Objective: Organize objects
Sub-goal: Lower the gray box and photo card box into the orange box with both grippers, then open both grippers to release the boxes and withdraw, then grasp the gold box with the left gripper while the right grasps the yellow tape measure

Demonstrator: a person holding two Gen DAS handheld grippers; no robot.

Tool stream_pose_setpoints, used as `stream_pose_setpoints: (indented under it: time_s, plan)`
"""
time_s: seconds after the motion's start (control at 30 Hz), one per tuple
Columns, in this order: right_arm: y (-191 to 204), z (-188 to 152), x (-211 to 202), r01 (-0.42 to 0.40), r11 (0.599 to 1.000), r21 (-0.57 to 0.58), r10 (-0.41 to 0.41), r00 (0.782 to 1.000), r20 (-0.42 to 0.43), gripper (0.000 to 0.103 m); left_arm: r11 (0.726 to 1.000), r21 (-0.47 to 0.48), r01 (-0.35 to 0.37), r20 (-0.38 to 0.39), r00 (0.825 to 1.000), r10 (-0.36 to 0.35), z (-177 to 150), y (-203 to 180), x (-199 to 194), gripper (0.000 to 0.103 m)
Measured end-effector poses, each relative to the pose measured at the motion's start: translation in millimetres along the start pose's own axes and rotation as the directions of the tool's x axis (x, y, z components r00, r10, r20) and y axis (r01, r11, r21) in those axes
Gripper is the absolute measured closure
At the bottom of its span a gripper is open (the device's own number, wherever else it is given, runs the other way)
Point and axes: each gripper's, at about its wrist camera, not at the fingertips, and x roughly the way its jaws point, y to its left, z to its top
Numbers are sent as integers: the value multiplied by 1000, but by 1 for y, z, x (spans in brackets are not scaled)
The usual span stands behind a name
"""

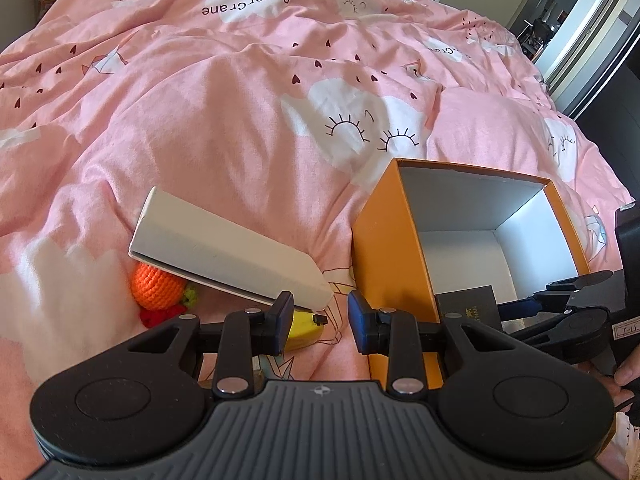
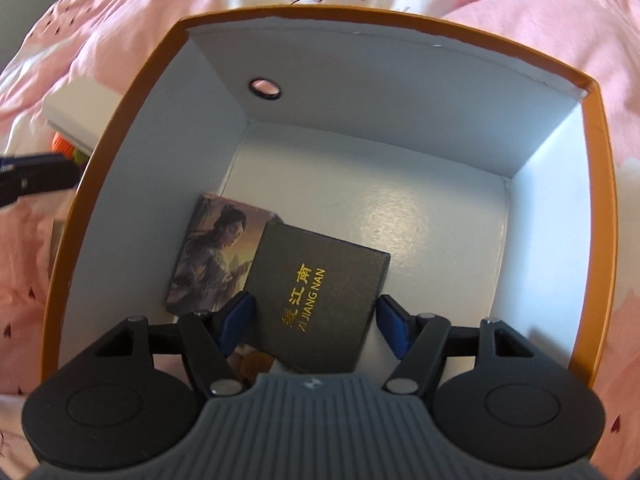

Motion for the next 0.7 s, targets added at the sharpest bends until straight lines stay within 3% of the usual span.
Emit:
stream_pose_setpoints:
  time_s: [0.13,0.2,0.4,0.53,0.63,0.7]
  plan:
    - [-13,-1,3,-46,996,74,48,999,-15,29,1000,7,1,-11,1000,-1,-1,0,-3,66]
    - [-11,-4,-1,-34,997,74,34,999,1,31,1000,15,-3,-16,1000,3,-1,0,-6,65]
    - [7,-16,-34,2,998,67,-11,990,139,31,1000,10,-3,-21,1000,3,-3,10,-26,65]
    - [30,-24,-71,-27,999,20,20,960,280,34,1000,-5,-8,-19,1000,8,-9,19,-41,64]
    - [59,-26,-93,-64,997,-43,75,925,372,35,999,-35,-20,-20,1000,20,-17,27,-47,59]
    - [77,-27,-100,-81,992,-97,114,907,406,40,998,-49,-35,-10,999,34,-25,31,-49,48]
